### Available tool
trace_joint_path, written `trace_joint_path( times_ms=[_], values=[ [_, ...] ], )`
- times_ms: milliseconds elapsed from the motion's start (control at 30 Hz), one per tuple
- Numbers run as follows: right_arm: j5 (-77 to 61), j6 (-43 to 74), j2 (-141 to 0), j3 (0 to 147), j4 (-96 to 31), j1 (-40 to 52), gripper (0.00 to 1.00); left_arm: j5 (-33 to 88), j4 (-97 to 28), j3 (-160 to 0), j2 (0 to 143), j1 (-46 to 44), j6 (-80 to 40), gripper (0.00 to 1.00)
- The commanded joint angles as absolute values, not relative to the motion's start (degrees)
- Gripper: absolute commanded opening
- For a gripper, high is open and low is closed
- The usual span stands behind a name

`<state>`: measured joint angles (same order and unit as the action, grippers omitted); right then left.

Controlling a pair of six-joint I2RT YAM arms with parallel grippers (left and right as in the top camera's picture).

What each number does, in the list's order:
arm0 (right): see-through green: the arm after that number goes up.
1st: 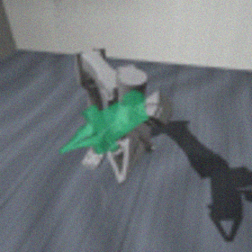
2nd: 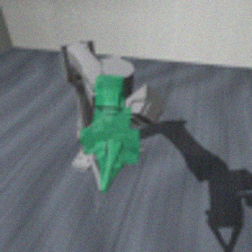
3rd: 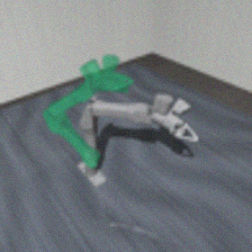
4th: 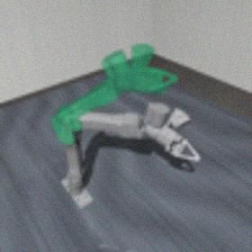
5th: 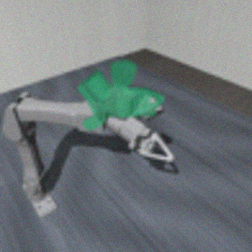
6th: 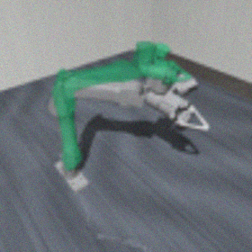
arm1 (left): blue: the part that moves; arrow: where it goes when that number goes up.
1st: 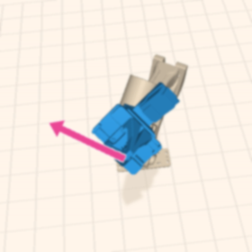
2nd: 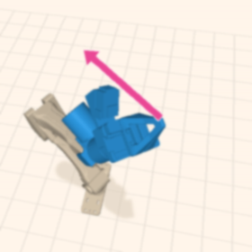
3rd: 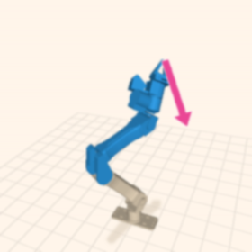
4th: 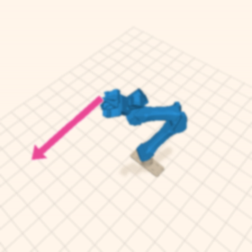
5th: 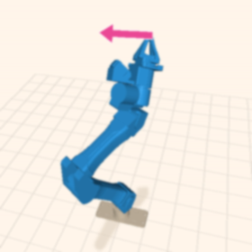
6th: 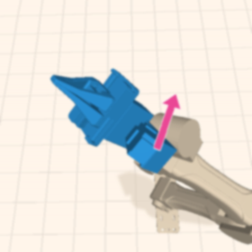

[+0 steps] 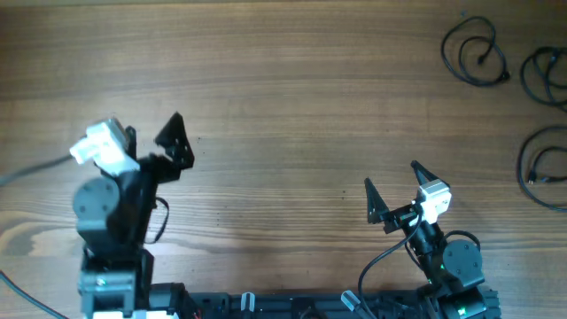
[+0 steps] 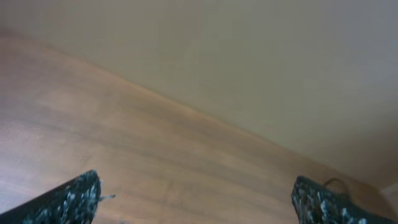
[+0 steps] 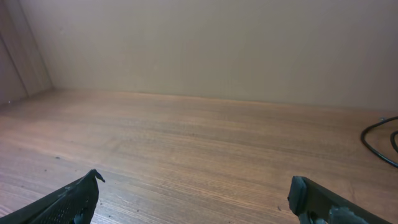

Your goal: Untangle cables

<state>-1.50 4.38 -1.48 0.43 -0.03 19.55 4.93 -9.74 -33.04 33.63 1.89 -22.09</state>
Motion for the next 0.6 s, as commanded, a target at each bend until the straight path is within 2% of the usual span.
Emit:
trace_joint_path(
  times_ms=[0, 167, 567],
  values=[
    [-2.59, 3.60, -0.80, 0.30, 0.08, 19.20, 1.00, 4.60, -2.63, -20.82, 25.89, 2.92, -21.39, 1.00],
    [-2.57, 3.57, -0.80, 0.30, 0.08, 19.20, 1.00, 3.07, 4.99, -9.45, 16.58, 2.85, -20.91, 1.00],
    [-2.59, 3.62, -0.80, 0.30, 0.08, 19.20, 1.00, 1.37, 1.02, -3.97, 5.41, 2.85, -18.15, 1.00]
  ],
)
